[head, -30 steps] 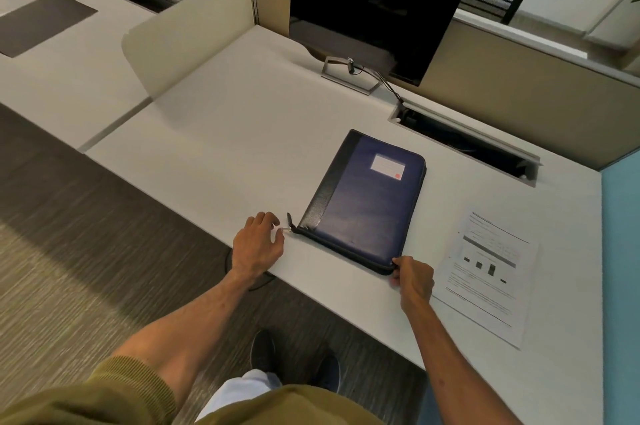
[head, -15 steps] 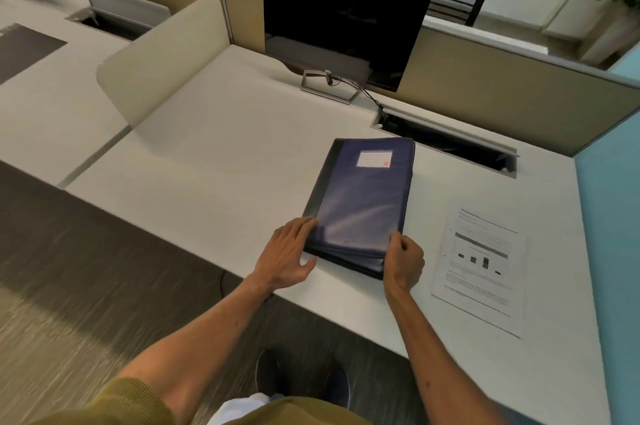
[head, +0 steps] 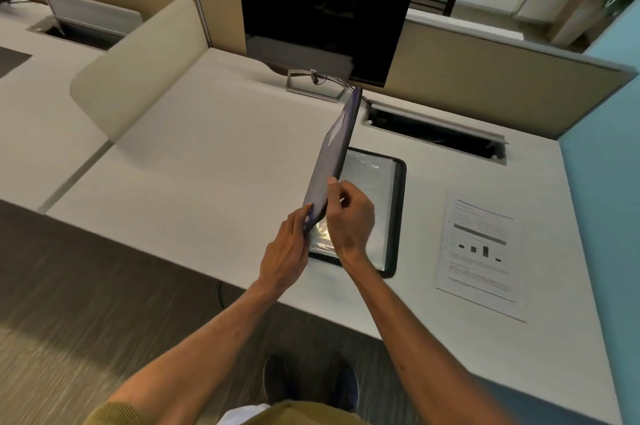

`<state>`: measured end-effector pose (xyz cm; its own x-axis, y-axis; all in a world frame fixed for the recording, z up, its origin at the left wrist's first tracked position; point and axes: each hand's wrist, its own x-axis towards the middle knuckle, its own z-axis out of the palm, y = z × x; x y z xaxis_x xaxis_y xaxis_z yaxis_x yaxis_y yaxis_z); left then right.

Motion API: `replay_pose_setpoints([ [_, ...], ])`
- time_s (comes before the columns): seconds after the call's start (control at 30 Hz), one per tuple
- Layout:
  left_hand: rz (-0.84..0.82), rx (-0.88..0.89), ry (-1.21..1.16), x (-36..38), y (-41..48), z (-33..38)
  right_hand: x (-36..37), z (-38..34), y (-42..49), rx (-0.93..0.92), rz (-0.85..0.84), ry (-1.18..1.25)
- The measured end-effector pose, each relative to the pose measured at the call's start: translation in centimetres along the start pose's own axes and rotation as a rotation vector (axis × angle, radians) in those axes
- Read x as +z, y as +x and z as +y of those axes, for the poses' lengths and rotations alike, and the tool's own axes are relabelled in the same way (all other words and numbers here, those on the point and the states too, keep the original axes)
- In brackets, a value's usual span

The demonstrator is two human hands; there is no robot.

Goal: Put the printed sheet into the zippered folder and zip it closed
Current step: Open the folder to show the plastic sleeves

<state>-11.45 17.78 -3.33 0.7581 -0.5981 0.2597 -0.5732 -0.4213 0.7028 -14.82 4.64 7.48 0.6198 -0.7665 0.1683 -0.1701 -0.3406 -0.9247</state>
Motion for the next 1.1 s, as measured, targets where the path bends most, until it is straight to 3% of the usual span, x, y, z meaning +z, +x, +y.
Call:
replay_pose_setpoints([
  [0.13,0.066,-0.016,0.011,-1.7,0.0,-1.1,2.5,0.7,-0.4,0.005,-0.016,-0.034],
  [0.23,0.122,-0.122,0.001,-2.5,0.2,-1.8,3.3,3.1,-0.8,0.017,-0.058,-0.224],
  [0.4,0.229,-0.408,-0.171,-3.0,0.5,-3.1,3.5,9.9,-2.8,-0.011,-0.418,-0.632],
  [0.53,0.288,-0.487,-0.309,-3.6,1.0,-4.0,3.6,12.9,-4.7,-0.124,-0.631,-0.797],
  [0.77,0.368,-0.551,-0.381,-4.3,1.5,-5.4,3.4,13.4,-4.3,-0.199,-0.664,-0.908],
  [0.97,0.544,-0.792,-0.47,-5.2,2.6,-9.3,2.7,14.2,-3.4,-0.224,-0.667,-0.931],
  [1.1,0.592,-0.995,-0.741,-6.2,2.8,-10.6,2.7,14.4,-3.3,-0.222,-0.673,-0.917],
])
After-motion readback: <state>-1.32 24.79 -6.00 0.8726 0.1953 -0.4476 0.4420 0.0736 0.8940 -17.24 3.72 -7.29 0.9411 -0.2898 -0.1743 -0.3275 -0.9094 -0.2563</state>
